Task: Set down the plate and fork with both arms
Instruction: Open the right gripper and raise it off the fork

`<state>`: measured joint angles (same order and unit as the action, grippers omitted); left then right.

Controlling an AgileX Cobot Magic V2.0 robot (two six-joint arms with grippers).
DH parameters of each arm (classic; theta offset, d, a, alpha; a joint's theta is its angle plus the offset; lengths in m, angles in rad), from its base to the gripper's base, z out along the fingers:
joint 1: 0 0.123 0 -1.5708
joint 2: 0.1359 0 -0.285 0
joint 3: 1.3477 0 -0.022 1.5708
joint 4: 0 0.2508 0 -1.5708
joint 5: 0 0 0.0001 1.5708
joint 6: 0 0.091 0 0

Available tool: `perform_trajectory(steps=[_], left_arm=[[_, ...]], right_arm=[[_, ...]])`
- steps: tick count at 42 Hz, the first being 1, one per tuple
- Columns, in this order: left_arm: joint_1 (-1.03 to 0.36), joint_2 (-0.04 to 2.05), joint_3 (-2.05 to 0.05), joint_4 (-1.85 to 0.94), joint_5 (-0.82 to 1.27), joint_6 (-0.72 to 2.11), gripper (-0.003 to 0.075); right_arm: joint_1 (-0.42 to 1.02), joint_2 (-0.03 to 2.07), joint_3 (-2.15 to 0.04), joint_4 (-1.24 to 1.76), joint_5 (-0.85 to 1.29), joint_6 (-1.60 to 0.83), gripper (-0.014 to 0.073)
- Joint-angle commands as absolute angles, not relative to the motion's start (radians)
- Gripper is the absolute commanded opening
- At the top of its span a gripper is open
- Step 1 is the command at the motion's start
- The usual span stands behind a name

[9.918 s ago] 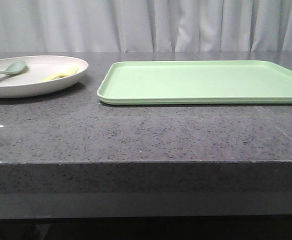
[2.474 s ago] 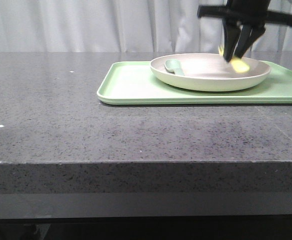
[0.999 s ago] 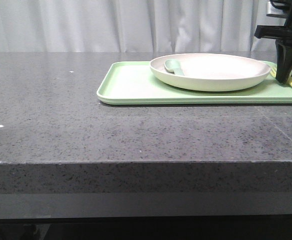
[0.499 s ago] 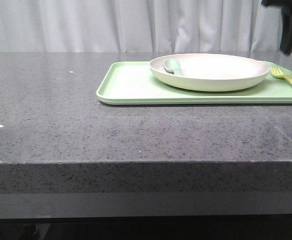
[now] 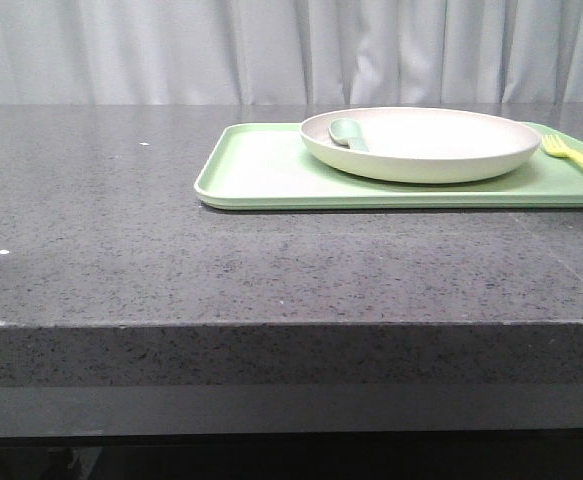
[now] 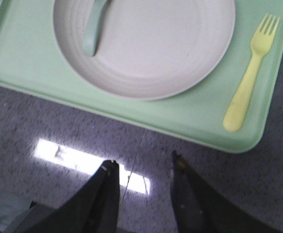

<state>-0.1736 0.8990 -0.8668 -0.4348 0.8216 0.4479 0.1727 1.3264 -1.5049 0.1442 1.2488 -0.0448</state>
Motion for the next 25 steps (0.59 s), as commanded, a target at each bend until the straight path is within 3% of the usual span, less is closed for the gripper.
perform_trajectory(steps=[1,25], left_arm=[[-0.171,0.895,-0.896,-0.461,0.768,0.449,0.0316],[-0.171,0.895,-0.896,-0.461,0.769,0.449,0.0316]], right_arm=[[0.18,1.184,-1.429,0.137,1.199,-0.057,0.0298],[0.18,0.572,-0.873,0.086,0.933,-0.057,0.0298]])
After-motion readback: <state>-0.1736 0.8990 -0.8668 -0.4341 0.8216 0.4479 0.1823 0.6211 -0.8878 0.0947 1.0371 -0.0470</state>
